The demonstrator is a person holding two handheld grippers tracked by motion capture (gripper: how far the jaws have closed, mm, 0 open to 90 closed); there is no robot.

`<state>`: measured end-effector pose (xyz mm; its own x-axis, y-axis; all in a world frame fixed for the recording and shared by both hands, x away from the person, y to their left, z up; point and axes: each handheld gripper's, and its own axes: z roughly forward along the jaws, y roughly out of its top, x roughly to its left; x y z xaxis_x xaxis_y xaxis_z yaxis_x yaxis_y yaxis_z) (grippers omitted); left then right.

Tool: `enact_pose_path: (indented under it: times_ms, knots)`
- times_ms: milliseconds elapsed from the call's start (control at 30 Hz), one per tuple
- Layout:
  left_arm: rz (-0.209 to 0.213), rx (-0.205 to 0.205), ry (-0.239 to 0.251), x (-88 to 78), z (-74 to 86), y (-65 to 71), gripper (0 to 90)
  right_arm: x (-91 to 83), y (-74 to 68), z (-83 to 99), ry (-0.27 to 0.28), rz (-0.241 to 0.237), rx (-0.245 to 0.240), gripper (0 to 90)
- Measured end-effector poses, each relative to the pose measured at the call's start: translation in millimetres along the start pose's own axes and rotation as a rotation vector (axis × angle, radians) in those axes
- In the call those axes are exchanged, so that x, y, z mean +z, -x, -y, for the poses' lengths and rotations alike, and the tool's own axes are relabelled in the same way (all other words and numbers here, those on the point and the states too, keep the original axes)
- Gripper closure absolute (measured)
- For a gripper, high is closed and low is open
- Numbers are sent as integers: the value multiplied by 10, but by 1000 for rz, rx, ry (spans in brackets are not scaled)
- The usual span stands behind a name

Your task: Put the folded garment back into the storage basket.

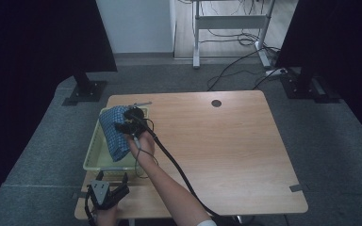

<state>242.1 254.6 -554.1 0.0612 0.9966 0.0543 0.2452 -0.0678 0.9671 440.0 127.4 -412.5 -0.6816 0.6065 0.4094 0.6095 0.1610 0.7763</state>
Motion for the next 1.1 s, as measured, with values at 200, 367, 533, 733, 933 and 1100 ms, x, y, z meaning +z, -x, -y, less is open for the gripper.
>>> enact_pose_path:
  times_ms: [200,367,533,733,933,1100]
  knots:
    - [5,1,-1,-1,0,-4,101,100,-86,-26,3,-12,1,751]
    - [8,0,4,-4,1,-8,100,166,-161,-58,-2,-22,-4,750]
    - [8,-2,3,-2,1,-10,101,175,-183,-70,5,-25,-1,750]
    - [11,-6,0,-1,0,-12,100,230,-147,-23,-4,-15,8,750]
    - [12,-10,-1,-2,0,-17,101,344,-34,106,-31,6,33,750]
    - [11,-4,-4,1,-1,-14,101,441,68,220,-64,28,47,750]
